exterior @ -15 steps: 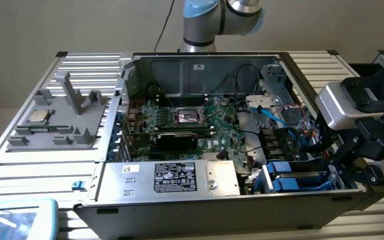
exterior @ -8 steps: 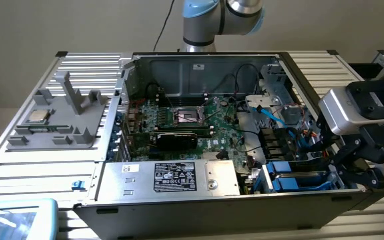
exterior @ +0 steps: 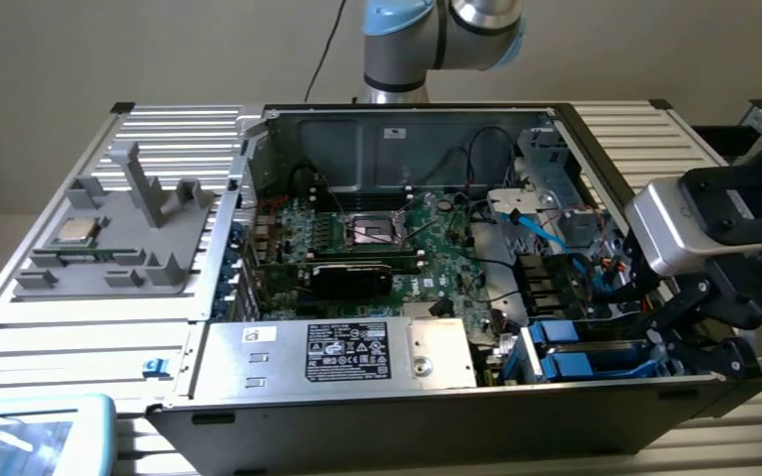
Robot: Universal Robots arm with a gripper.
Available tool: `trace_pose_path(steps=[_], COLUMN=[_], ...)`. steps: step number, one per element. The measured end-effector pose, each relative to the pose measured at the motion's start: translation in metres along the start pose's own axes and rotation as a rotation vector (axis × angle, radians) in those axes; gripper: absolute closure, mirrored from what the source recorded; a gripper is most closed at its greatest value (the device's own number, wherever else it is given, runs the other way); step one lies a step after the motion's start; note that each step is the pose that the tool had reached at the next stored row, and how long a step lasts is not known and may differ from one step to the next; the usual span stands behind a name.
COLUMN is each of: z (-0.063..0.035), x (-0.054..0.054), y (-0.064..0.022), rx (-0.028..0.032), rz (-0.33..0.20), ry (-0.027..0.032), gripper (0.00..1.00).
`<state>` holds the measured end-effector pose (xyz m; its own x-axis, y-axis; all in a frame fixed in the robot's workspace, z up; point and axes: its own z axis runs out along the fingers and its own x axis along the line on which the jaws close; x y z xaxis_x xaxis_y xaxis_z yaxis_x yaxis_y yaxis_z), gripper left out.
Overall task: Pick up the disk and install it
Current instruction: 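Insert the first disk wire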
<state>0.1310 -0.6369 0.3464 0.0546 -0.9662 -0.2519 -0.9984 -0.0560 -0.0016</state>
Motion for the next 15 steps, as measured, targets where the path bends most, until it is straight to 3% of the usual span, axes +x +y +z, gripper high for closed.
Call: trace_pose_path(steps=[3,5,15], z=[0.0007,0.0018,0.0068], x=[0.0017,0.0036,0.0070], y=[0.0002,0.0004,-0.0023], rx=[-0.0001,-0.0010,-0.0130], rz=[-0.013,-0.019,-0.072], ry=[-0.0183,-0.0273,-0.0416], gripper=[0.64,0.64,0.64])
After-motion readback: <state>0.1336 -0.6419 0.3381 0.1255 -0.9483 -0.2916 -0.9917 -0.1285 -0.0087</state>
